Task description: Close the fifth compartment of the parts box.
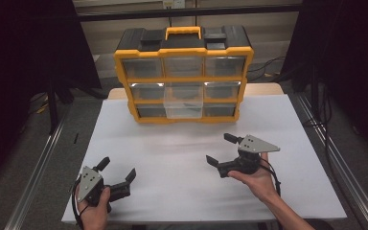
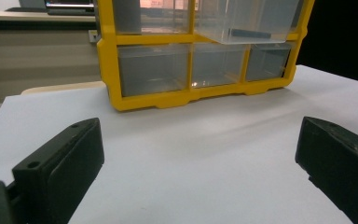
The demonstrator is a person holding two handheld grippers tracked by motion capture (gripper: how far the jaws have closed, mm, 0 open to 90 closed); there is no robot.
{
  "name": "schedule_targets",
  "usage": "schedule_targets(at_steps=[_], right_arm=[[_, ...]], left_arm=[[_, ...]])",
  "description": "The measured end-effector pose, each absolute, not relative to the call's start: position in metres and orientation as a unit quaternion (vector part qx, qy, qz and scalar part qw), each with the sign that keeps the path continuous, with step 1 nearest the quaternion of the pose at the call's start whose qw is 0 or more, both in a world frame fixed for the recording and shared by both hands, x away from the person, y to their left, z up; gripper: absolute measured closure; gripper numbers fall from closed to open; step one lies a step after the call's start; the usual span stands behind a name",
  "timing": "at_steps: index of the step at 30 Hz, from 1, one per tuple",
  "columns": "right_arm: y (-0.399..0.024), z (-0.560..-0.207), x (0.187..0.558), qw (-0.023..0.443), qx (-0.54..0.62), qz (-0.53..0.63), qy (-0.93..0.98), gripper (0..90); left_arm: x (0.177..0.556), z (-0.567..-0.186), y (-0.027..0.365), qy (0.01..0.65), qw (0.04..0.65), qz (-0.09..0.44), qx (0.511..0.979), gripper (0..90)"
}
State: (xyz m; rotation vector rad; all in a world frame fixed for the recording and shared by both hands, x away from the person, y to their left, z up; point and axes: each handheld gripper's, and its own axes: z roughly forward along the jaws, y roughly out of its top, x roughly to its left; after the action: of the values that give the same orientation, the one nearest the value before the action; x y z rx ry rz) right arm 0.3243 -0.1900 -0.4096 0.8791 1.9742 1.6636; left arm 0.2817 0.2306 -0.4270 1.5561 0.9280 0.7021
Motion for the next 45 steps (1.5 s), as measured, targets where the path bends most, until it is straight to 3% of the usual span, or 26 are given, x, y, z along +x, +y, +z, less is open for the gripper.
schedule_targets(at_steps=[14,33,45], right_arm=[[-0.17,-0.405,0.338,0.211,0.3,0.596,0.714,4.0],[-0.151,-0.395,0.359,0.21,0.288,0.602,0.714,15.8],[-0.147,-0.4,0.367,0.196,0.282,0.61,0.714,34.6]], left_arm=[[0.281,-0.426,0.231,0.39,0.569,0.297,0.66,1.3],[0.282,-0.427,0.23,0.39,0.564,0.296,0.665,1.3],[0.282,-0.427,0.23,0.391,0.565,0.295,0.664,1.3]])
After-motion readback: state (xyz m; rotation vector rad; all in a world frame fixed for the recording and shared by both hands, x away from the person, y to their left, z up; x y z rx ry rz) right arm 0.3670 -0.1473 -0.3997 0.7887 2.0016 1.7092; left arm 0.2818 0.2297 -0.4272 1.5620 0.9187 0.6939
